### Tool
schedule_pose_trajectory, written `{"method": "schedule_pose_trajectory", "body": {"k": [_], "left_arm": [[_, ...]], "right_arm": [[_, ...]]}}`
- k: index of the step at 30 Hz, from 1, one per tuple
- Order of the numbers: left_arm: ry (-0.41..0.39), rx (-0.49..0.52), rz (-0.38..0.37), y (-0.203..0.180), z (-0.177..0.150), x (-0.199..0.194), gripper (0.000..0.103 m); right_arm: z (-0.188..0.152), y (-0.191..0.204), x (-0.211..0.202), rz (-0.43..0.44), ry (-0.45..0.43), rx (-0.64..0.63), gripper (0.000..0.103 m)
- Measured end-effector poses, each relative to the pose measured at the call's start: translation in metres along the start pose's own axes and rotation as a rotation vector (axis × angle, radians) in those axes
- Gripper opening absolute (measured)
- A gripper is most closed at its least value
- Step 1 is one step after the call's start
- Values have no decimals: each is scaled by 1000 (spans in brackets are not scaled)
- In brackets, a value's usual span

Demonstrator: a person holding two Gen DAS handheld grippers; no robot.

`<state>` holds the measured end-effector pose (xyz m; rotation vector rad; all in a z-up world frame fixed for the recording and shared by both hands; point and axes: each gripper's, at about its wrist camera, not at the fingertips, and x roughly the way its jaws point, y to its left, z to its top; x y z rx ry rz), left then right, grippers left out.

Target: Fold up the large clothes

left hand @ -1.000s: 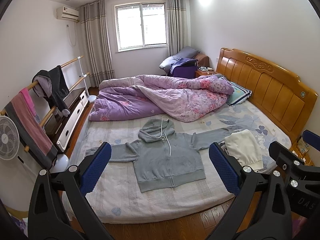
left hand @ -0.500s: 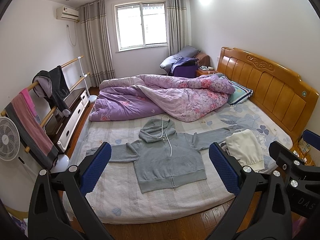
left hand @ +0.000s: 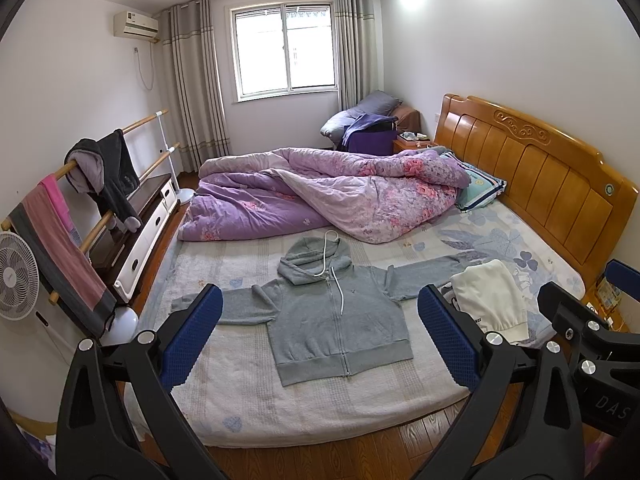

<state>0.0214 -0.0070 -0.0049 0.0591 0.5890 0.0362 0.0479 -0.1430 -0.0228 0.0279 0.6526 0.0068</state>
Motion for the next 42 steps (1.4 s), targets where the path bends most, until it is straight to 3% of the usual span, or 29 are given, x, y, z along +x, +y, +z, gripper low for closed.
{"method": "schedule_pose_trajectory", "body": {"k": [42], "left_arm": [[7, -4, 3, 3, 2, 4, 98]], "right_arm": [[-1, 6, 4, 6, 5, -7, 95]]}}
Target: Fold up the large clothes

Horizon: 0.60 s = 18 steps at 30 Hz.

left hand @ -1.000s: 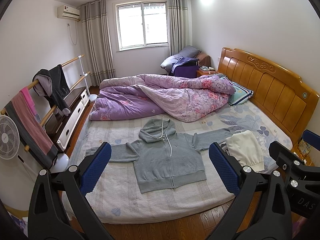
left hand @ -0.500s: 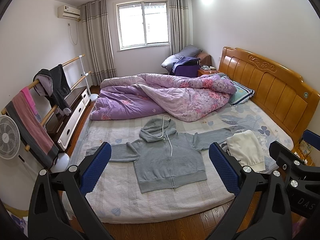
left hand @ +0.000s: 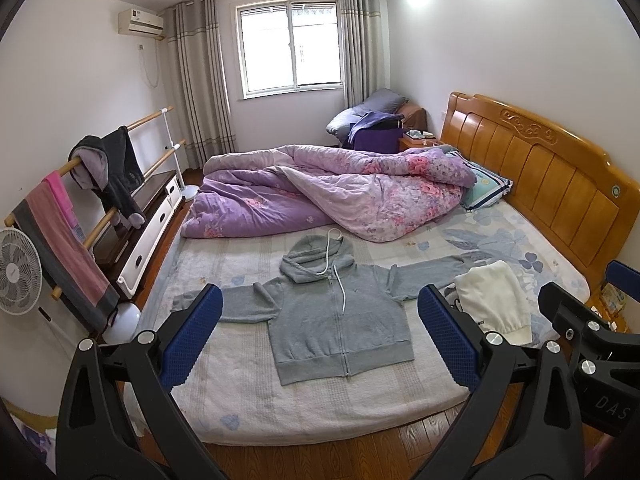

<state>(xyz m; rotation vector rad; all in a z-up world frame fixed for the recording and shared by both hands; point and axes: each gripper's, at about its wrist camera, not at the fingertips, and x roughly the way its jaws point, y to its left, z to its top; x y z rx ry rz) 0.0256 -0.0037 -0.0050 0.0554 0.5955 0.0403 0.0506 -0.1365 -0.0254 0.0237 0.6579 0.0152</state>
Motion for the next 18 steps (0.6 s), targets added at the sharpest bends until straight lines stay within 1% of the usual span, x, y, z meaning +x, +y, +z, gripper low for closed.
{"method": "schedule_pose_trajectory", "body": {"k": [9, 18], "left_arm": [[13, -7, 9, 4, -5, 7, 98], [33, -11, 30, -11, -2, 15, 98]], "right_arm": [[-1, -1, 9, 15, 15, -12, 95], [5, -12, 13, 39, 29, -20, 95]]}}
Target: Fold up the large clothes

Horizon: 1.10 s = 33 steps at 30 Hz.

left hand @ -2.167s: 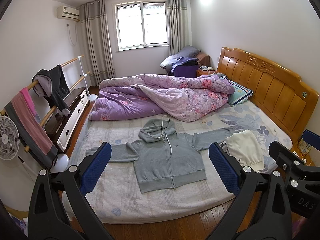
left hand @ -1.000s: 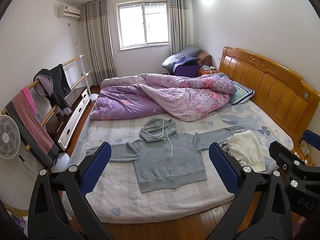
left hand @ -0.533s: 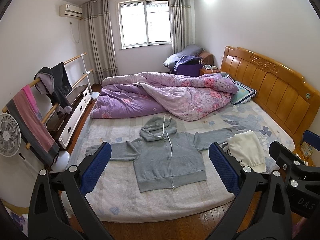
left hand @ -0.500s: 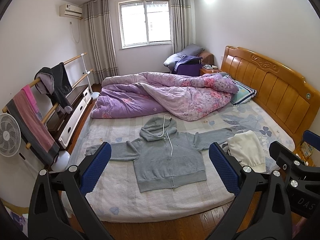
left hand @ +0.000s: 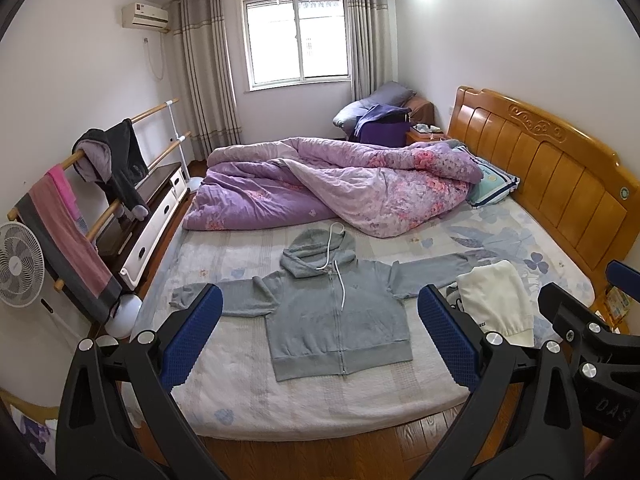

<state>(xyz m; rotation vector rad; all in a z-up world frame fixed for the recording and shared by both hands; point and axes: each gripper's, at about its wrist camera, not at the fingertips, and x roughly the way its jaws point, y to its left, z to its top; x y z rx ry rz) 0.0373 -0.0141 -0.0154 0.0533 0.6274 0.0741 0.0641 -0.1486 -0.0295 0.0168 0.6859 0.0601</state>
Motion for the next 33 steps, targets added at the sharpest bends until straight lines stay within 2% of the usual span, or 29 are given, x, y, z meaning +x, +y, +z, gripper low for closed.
{"method": "schedule_pose_trajectory", "body": {"k": [8, 16, 25, 30, 33], "left_arm": [[46, 0, 14, -10, 3, 13, 98], [111, 27, 38, -7, 7, 46, 98], [171, -4, 21, 31, 19, 115, 98], [210, -5, 5, 74, 32, 175, 98], [256, -4, 0, 109, 38, 221, 98]], "right_arm": [[5, -12, 10, 26, 21, 4, 95], [10, -12, 41, 55, 74, 23, 95], [29, 32, 99, 37, 130, -13, 95], [47, 73, 147, 20, 168, -29, 95], [57, 109, 189, 14, 224, -42, 95]]}}
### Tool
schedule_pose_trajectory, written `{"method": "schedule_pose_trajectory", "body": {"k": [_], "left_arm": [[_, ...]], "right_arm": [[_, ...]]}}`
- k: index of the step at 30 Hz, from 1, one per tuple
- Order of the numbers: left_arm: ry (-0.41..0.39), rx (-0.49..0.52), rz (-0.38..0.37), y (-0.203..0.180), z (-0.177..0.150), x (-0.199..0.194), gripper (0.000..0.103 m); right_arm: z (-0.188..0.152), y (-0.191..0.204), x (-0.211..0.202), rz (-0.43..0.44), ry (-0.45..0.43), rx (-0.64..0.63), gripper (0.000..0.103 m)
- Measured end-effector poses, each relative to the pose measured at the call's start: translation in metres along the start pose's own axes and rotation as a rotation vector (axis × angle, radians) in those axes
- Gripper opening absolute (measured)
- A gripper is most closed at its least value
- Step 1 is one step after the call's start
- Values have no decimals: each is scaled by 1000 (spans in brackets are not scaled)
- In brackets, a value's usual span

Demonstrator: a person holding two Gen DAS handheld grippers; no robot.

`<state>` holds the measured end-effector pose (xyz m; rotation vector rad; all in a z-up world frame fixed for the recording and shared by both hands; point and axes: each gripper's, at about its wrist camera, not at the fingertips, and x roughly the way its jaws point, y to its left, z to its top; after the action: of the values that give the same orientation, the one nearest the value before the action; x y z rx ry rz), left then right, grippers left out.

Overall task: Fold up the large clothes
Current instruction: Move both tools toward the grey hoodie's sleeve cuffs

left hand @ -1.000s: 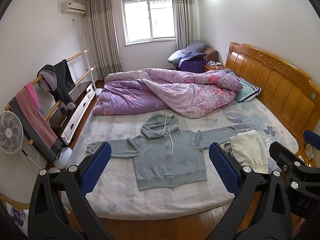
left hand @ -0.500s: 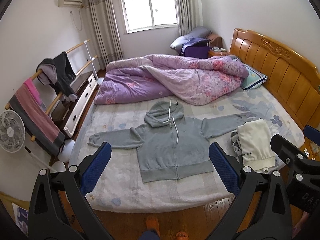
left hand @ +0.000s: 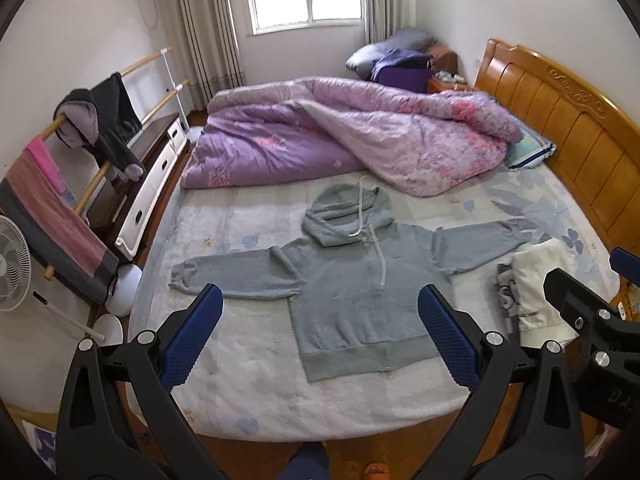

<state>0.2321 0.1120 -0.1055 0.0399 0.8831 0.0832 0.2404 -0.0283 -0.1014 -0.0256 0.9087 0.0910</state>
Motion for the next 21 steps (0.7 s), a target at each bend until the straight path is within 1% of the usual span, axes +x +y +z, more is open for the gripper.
{"method": "schedule_pose_trajectory", "body": {"k": [2, 4, 6, 8, 12, 14, 15, 17, 19, 21], "left_arm": [[39, -7, -19, 23, 9, 28, 98], [98, -18, -51, 50, 18, 63, 98], [139, -40, -67, 78, 23, 94, 98], [178, -55, -63, 98, 25, 121, 98], [245, -97, -28, 138, 21, 181, 98], [267, -112, -13, 152, 16, 202, 98], [281, -119, 0, 158, 13, 214, 98], [313, -140, 10, 174, 8, 241, 98], [353, -168, 44, 194, 0, 272, 98], [358, -198, 89, 209, -8, 293, 98]], "right_arm": [[13, 22, 26, -10, 36, -14, 95], [23, 42, 52, -17, 78, -23, 95], [31, 62, 77, -20, 112, -36, 95], [37, 82, 103, -32, 149, -64, 95], [40, 123, 160, -32, 244, -132, 95], [39, 137, 182, -30, 277, -160, 95], [39, 147, 199, -28, 301, -177, 95], [39, 155, 221, -21, 326, -188, 95], [38, 166, 248, -9, 354, -200, 95], [35, 176, 281, 20, 384, -210, 95]]}}
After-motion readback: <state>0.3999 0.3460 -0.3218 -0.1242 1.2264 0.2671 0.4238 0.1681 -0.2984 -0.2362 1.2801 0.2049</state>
